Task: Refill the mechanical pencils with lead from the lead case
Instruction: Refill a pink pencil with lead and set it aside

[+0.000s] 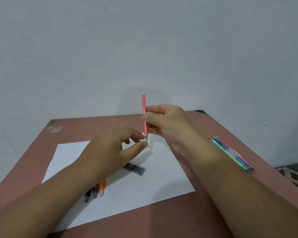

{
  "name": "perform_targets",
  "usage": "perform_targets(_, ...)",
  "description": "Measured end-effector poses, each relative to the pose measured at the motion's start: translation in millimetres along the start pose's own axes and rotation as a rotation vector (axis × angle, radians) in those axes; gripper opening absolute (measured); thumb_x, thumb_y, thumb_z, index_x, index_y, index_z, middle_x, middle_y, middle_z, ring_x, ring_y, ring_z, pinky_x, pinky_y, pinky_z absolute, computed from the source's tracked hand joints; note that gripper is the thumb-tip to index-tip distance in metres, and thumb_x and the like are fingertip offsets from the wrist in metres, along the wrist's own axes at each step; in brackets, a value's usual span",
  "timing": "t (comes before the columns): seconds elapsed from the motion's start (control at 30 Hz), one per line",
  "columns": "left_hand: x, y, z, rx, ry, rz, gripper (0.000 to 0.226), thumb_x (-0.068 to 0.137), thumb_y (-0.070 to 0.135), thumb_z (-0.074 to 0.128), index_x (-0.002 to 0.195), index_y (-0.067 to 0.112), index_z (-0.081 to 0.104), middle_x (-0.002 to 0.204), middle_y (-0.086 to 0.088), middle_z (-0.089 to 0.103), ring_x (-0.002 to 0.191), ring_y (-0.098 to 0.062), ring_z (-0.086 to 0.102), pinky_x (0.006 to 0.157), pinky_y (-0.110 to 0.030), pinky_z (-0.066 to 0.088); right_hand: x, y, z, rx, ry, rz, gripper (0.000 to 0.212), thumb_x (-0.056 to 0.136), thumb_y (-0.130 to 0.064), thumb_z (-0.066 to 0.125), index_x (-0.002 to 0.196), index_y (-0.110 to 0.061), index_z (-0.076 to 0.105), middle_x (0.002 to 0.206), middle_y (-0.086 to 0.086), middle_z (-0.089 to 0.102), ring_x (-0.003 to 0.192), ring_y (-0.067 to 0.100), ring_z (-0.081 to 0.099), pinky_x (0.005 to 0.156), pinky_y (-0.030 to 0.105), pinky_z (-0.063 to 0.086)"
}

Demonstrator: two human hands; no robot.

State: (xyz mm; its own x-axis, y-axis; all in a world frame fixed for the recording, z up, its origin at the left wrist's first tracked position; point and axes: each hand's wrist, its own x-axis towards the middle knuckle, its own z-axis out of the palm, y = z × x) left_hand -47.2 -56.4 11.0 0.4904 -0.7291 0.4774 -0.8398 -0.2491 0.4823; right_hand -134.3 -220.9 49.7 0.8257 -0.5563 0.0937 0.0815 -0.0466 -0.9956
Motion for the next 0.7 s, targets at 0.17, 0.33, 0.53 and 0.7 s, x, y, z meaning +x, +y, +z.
perform_targets(0.17,-3,15,3,-0.024,-0.044,0.086,0.038,0.086,0.067,0.053,0.114,0.045,0.067,0.104,0.032,0.063,0.104,0.004,0.056,0.078,-0.015,0.047,-22,-23,-37,-0.413,0.091,-0.036,0.020,0.087,-0.010,0.069,0.100,-0.023,0.077,0.082,0.000,0.077,0.073,0.017,0.076,0.076,0.036,0.064)
perform_targets(0.33,-6,37,11,0.012,-0.155,0.143,0.043,0.086,0.071,0.050,0.122,0.049,0.061,0.113,0.040,0.056,0.113,0.014,0.045,0.092,-0.015,0.041,-58,-31,-85,-0.953,0.200,-0.070,0.022,0.091,-0.018,0.063,0.089,-0.036,0.075,0.088,-0.014,0.072,0.081,0.009,0.070,0.078,0.030,0.061)
perform_targets(0.53,-2,79,35,0.164,-0.390,0.263,0.064,0.087,0.076,0.042,0.140,0.042,0.047,0.141,0.026,0.048,0.131,0.004,0.035,0.106,-0.021,0.035,-90,-10,-126,-1.174,0.321,0.000,0.019,0.090,-0.020,0.065,0.101,-0.029,0.078,0.093,-0.013,0.069,0.081,0.002,0.061,0.068,0.018,0.048)
perform_targets(0.7,3,99,69,0.157,-0.424,0.357,0.057,0.094,0.069,0.043,0.138,0.033,0.050,0.142,0.016,0.050,0.132,-0.006,0.039,0.110,-0.029,0.036,-100,11,-130,-1.292,0.341,-0.007,0.019,0.092,-0.023,0.062,0.104,-0.025,0.077,0.097,-0.004,0.072,0.085,0.013,0.061,0.076,0.027,0.051)
